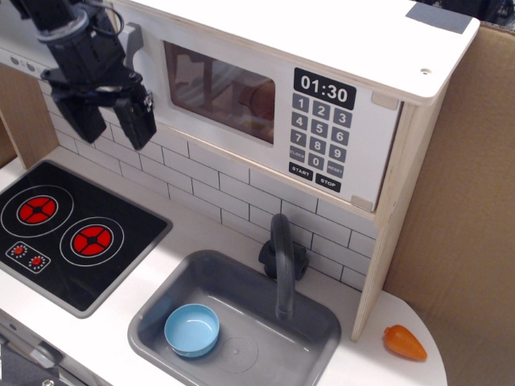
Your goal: Open microwave
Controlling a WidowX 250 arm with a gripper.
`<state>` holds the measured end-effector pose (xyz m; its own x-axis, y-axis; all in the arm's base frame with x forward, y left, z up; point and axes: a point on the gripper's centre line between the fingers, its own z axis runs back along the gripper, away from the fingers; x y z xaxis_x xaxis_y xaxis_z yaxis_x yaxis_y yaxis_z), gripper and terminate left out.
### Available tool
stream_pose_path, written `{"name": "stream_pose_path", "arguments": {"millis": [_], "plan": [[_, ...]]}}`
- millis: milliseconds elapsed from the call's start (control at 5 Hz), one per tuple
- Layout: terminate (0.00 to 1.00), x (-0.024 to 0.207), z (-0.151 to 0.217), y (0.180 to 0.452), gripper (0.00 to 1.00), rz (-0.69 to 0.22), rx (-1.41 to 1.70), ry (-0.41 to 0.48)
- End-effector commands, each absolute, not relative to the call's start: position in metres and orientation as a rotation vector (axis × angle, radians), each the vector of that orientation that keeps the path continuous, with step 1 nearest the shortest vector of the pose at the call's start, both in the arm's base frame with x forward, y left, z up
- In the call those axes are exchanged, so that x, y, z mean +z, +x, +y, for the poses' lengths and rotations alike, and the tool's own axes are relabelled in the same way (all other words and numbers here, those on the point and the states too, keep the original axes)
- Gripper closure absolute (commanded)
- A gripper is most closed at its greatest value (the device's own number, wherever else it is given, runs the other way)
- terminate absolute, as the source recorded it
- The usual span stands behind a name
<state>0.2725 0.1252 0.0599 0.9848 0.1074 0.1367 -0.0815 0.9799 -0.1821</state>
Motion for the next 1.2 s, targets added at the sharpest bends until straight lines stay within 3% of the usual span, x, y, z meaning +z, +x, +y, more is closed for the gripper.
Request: {"name": "stream_pose_path", "arguments": {"millis": [0, 600, 800, 1000], "plan": [[0.0, 0.093, 0.154, 0.302, 0.0, -0.37, 0.007, -0.115], [0.0, 0.099, 0.149, 0.325, 0.0, -0.424, 0.022, -0.084], [0.0, 0.099, 0.15, 0.325, 1.0, -0.423, 0.023, -0.084], [0.0, 0.099, 0.15, 0.326, 1.0, -0.414, 0.055, -0.119]]}}
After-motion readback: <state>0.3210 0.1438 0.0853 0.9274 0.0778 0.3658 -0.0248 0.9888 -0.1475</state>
